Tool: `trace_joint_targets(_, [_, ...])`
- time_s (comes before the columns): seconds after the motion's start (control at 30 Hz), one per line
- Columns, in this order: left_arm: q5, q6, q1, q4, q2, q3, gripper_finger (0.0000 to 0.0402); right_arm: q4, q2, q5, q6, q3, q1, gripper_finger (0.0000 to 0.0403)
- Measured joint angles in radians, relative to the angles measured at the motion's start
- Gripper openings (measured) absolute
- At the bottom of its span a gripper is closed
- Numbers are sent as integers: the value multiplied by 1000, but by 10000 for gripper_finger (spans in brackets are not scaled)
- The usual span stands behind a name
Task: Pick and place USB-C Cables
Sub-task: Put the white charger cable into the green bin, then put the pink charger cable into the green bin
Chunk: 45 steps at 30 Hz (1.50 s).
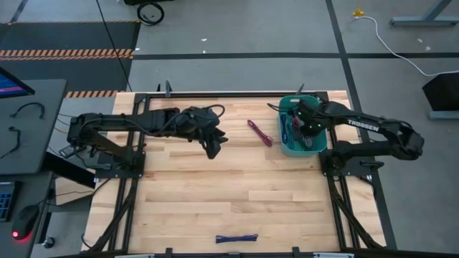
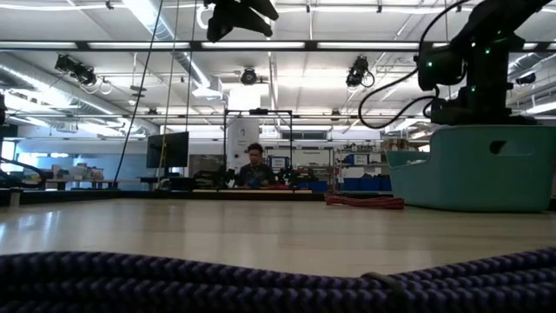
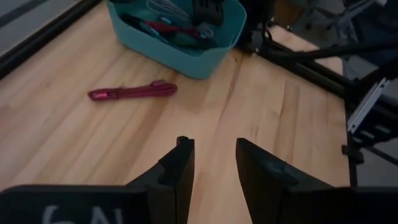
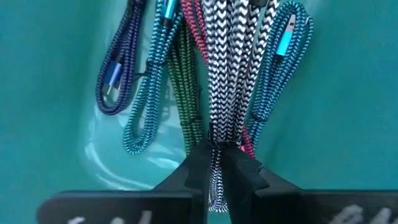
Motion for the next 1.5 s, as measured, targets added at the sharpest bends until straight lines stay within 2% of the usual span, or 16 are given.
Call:
trace_joint_targets(0.3, [-42, -18, -47, -61, -2, 0, 123, -62, 0, -3, -30, 96, -31, 133])
trace_joint_targets(0.4, [-43, -20, -54, -68, -5, 0, 123, -94, -1, -52, -32, 188, -31, 146])
trace_joint_targets(0.5, [-43, -20, -57, -110, -27, -1, 123, -40, 4, -121, -33, 292, -4, 147])
trace_joint_targets(0.67, [-112, -20, -54, -175, -67, 0, 123, 231, 58, -154, -98, 418, 77, 138])
trace_joint_targets(0.8, [-173, -24, -54, -239, -102, 1, 123, 492, 171, -168, -188, 448, 148, 129])
trace_joint_targets(0.97, [-187, -71, -54, -311, -126, 0, 123, 831, 357, -305, -344, 447, 214, 128])
trace_joint_targets(1.03, [-191, -97, -58, -336, -133, -1, 123, 886, 419, -337, -380, 448, 219, 128])
trace_joint_targets(1.1, [-195, -128, -64, -345, -135, 1, 123, 829, 480, -253, -342, 474, 218, 127])
trace_joint_targets(1.17, [-198, -154, -76, -366, -136, -1, 123, 678, 538, -118, -293, 523, 211, 126])
trace_joint_targets(1.23, [-205, -174, -83, -361, -137, -1, 123, 546, 597, -43, -282, 578, 201, 126])
trace_joint_targets(1.33, [-214, -183, -95, -365, -137, -1, 123, 417, 679, -33, -285, 632, 181, 125])
trace_joint_targets(1.5, [-227, -190, -97, -366, -137, -1, 123, 391, 800, -34, -280, 643, 162, 126])
